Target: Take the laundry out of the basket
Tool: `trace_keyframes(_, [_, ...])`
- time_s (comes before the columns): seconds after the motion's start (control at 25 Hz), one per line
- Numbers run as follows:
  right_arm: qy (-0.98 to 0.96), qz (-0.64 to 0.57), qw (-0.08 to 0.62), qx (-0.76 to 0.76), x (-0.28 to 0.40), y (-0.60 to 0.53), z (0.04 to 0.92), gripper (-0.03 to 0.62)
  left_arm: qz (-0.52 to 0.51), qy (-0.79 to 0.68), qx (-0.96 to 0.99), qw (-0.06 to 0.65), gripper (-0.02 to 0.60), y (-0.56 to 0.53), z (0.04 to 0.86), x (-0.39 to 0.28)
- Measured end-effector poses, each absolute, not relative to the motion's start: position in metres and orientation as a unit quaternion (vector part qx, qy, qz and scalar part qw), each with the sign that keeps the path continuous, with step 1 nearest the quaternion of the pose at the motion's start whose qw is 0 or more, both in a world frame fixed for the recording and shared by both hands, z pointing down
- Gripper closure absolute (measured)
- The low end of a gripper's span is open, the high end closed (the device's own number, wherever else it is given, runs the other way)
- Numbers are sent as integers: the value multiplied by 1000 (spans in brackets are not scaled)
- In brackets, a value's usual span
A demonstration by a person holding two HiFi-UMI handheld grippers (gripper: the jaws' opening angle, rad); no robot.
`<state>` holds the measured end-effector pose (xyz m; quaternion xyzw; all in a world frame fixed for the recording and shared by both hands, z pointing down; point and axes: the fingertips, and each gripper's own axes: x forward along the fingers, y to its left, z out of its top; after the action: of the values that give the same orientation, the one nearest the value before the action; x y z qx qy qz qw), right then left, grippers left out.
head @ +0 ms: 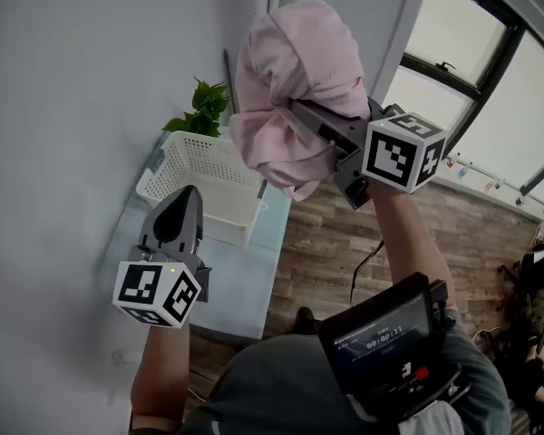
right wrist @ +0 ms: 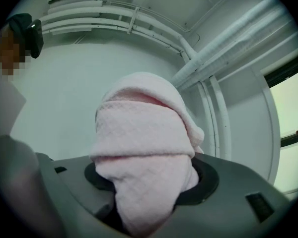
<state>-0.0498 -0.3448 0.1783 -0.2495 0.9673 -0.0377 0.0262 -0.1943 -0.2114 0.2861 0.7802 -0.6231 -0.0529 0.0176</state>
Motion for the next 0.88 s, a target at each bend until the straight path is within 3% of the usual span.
trace_keyframes(0.4, [949, -40, 27, -312, 51, -355, 219, 287, -48, -597, 801, 9, 580, -249, 275, -108])
trace_keyframes(0.88, [934, -47, 3, -354, 118, -383, 290, 286, -34, -569, 820, 39, 580, -315, 320, -28])
